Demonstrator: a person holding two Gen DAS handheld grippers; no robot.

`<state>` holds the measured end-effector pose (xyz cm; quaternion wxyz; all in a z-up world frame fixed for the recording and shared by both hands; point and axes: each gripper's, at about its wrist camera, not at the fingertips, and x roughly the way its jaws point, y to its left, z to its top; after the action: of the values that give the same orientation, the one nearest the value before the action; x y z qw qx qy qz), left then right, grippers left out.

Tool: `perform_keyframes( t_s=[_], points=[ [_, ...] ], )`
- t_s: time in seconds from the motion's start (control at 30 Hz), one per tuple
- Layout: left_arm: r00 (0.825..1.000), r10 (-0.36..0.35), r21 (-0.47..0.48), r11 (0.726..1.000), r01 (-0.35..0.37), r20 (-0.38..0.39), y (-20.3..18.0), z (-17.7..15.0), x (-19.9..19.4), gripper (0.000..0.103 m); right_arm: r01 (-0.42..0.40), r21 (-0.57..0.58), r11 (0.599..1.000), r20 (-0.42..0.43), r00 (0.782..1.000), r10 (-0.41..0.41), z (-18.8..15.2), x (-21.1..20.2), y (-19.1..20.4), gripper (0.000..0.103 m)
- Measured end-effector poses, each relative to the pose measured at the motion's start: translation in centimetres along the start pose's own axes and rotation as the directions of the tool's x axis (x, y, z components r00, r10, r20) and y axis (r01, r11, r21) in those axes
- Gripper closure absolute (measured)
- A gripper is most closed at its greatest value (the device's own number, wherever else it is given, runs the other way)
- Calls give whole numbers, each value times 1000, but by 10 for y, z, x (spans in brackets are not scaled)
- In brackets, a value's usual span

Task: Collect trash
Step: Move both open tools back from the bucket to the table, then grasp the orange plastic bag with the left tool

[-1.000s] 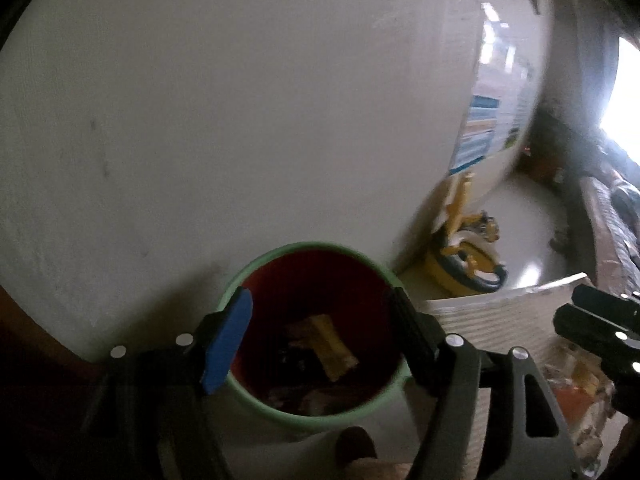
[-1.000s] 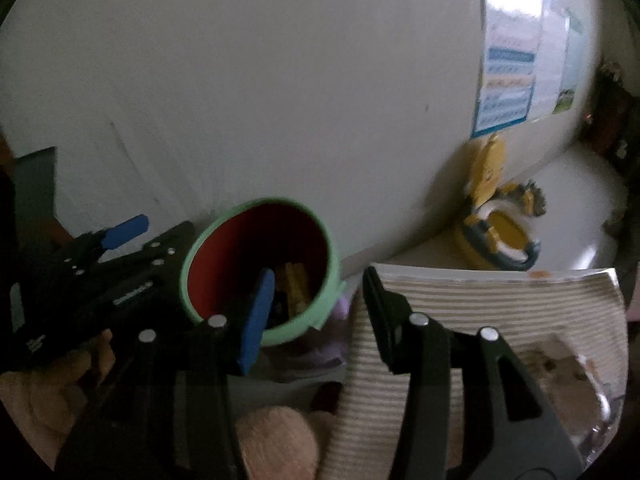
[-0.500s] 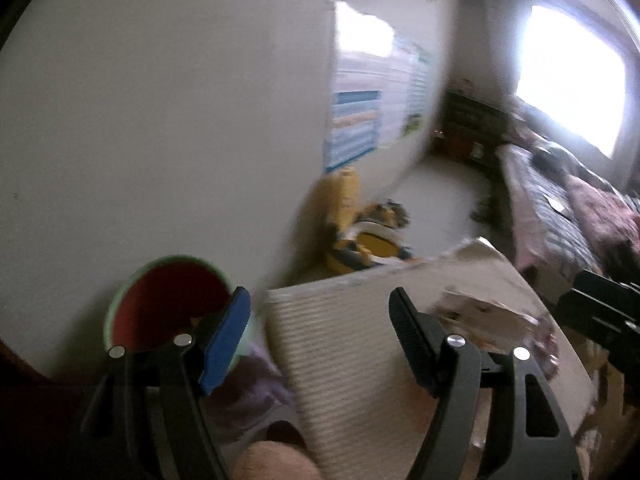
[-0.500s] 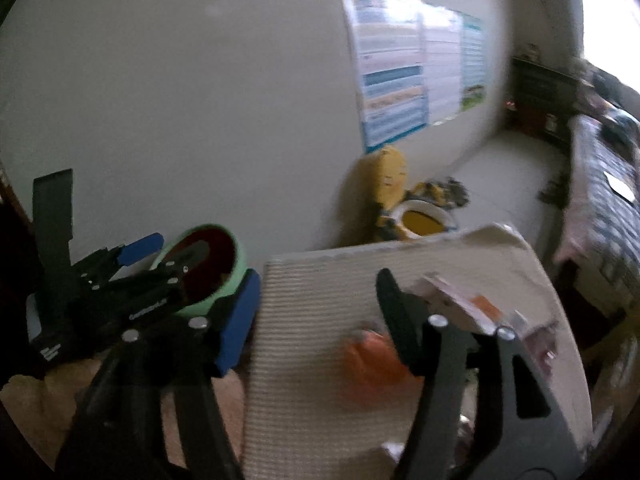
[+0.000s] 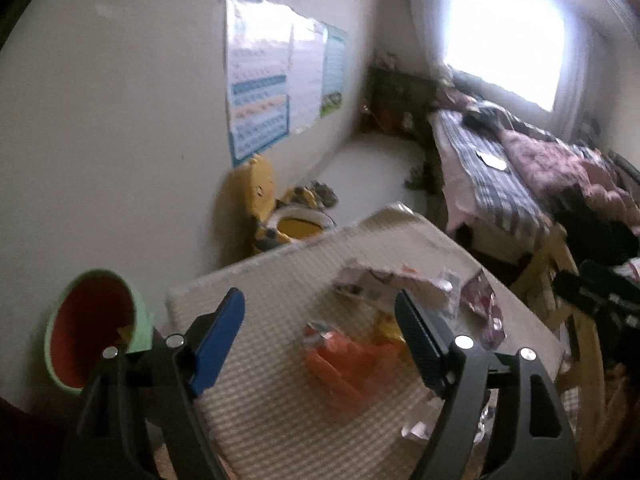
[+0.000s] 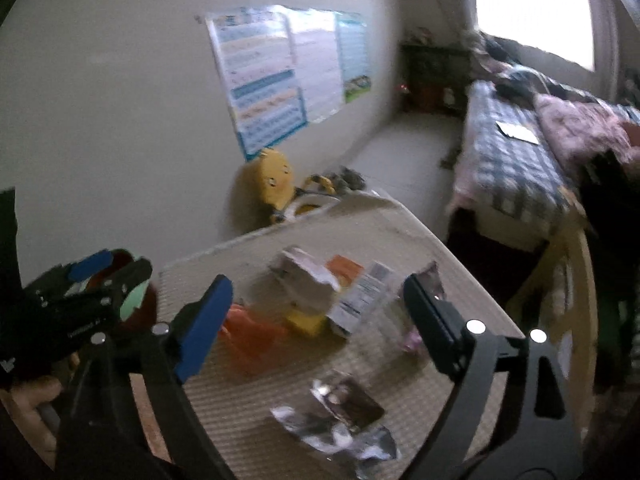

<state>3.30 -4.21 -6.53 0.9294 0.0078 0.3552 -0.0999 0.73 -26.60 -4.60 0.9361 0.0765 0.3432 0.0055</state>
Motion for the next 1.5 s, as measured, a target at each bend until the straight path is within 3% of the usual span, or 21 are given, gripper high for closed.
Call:
perform_keyframes(
  t_s=[0.33, 0.5, 0.63, 0.8, 1.13, 1.2, 1.27, 1.5],
  points=[
    [994, -67, 34, 997, 70, -82, -29, -8, 39, 29, 42, 70, 997, -63, 997, -37, -14, 18, -40, 16],
    [986, -39, -13, 999, 38, -160, -17, -23, 72, 29, 41, 83, 996, -99, 995, -33, -24, 28, -43, 16],
    [959, -43, -111, 994, 12, -279, 1, -42, 113, 31, 30, 82, 996, -127, 992, -20, -30, 39, -40, 16],
    [943, -67, -214, 977, -4, -325, 10, -47, 143, 31, 21, 66, 998, -155, 988, -11, -36, 48, -33, 16],
    [906, -63, -247, 968, -47, -420, 11, -53, 189, 30, 17, 76, 997, -188, 982, -3, -43, 58, -33, 16],
    [907, -75, -266, 963, -42, -415, 13, -54, 190, 33, 18, 78, 997, -195, 981, -3, -44, 60, -35, 16],
    [910, -93, -278, 960, -25, -404, 13, -54, 189, 45, 18, 86, 996, -204, 979, 0, -46, 63, -36, 16],
    [929, -106, -252, 968, 14, -354, 18, -47, 167, 52, 16, 122, 992, -222, 975, 12, -51, 74, -42, 16]
  ],
)
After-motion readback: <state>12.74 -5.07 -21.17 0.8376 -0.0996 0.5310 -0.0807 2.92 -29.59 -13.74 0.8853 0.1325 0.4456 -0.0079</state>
